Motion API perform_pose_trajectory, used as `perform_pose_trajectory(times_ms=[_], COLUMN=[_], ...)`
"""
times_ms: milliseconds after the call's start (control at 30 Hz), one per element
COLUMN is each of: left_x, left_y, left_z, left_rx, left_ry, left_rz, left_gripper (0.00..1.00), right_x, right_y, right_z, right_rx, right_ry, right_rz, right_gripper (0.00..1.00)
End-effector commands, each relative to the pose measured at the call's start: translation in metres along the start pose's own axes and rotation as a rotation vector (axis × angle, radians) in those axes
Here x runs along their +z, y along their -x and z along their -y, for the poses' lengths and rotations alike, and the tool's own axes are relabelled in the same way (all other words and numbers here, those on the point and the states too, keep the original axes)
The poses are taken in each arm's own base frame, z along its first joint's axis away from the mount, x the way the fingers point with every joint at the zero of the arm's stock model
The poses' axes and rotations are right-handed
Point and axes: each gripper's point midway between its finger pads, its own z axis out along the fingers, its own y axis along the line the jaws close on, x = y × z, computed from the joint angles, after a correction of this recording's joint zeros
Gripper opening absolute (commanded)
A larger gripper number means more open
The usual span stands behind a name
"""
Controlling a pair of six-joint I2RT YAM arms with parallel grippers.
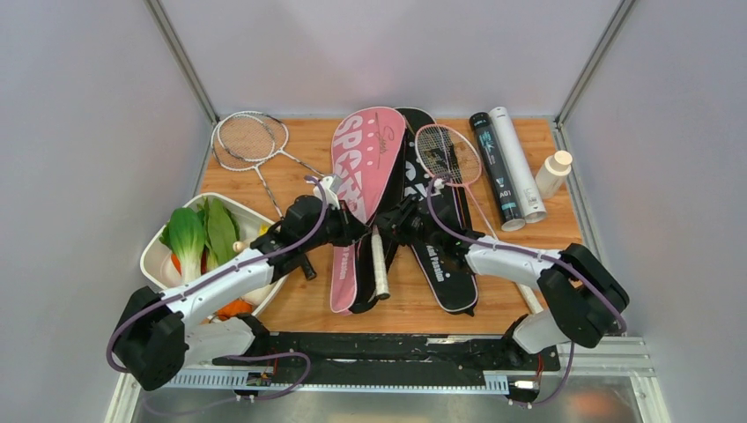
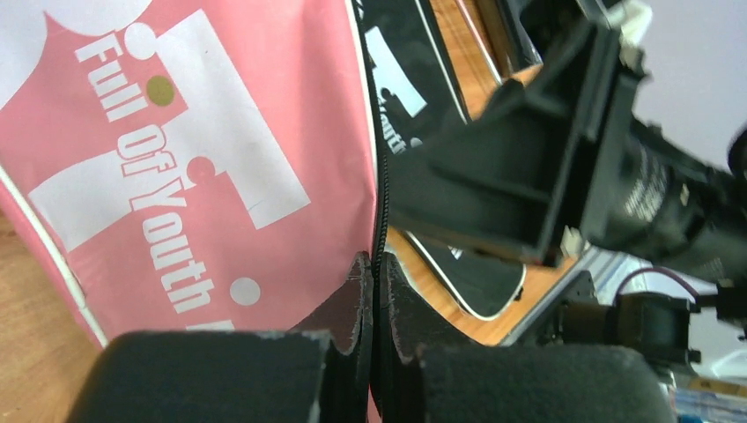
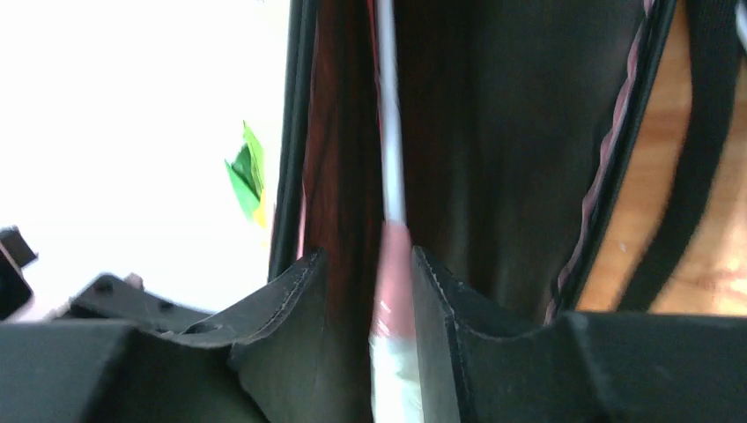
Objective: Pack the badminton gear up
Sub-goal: Place the racket in the racket bag.
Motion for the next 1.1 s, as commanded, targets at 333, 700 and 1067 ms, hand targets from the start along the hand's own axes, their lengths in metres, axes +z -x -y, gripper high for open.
perform_pose_trajectory(times_ms=[333,700,1067], left_x=[-0.007,0.004,0.009], left_y=[-0.01,-0.027,-0.047], left_z=[0.022,-0.004,-0.02], left_rx=[0.012,0.054,0.045], left_ry=[-0.103,-0.029,-0.004], left_rz=[-0.035,-0.066,-0.103], left_gripper=[0.0,0.0,0.0], right_x=[0.008,-0.065,-0.086], right_y=[0.015,-0.016,-0.029], right_z=[-0.011,0.057,0.095], right_rx=[-0.289,-0.637,-0.589], right_ry=[-0.065,-0.163,-0.203], right_rz=[-0.072,-0.31,-0.324], right_gripper=[0.56,0.64,0.61])
